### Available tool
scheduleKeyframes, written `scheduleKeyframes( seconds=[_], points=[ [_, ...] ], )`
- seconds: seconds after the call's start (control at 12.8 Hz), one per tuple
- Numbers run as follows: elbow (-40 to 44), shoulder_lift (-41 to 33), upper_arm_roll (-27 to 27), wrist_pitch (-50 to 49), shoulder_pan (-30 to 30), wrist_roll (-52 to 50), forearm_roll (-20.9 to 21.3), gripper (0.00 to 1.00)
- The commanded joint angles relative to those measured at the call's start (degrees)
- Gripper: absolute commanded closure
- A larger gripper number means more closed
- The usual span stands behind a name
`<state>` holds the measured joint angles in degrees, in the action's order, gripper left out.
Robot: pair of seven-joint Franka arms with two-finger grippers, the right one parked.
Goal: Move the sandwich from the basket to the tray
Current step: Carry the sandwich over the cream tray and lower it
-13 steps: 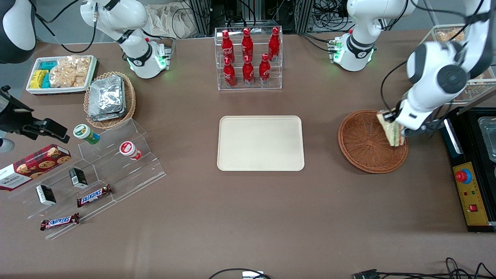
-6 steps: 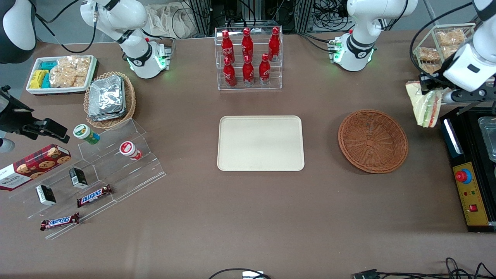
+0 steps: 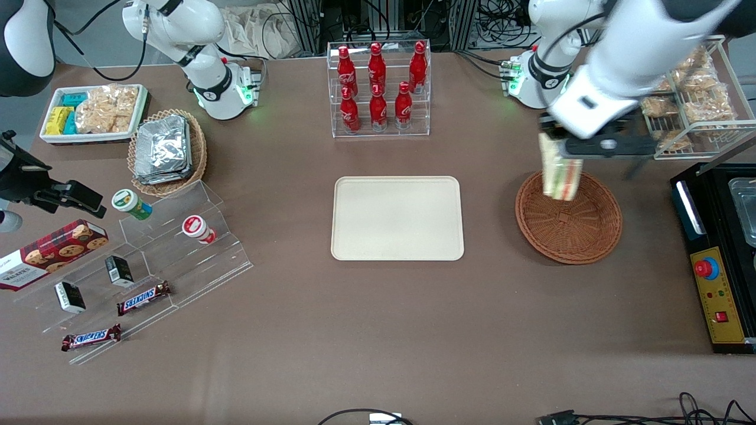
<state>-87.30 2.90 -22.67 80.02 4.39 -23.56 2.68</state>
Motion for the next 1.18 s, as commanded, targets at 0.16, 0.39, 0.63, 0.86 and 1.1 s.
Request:
scheduleKeyframes(
  seconds=[0.16, 0.39, 0.63, 0.86, 1.1],
  points=[
    [5.3, 12.6, -11.5, 1.3, 0.5, -17.2, 1.4, 1.00],
    [2.7, 18.4, -11.7, 6.8, 2.9, -20.4, 4.2, 1.00],
    [-7.1, 20.0, -11.7, 18.5, 3.0, -22.7, 6.6, 1.00],
    [-13.4, 23.8, -11.7, 28.0, 3.2, -26.7, 10.5, 1.00],
    [-16.8, 28.5, -11.7, 35.2, 5.0, -33.1, 16.4, 1.00]
  ],
)
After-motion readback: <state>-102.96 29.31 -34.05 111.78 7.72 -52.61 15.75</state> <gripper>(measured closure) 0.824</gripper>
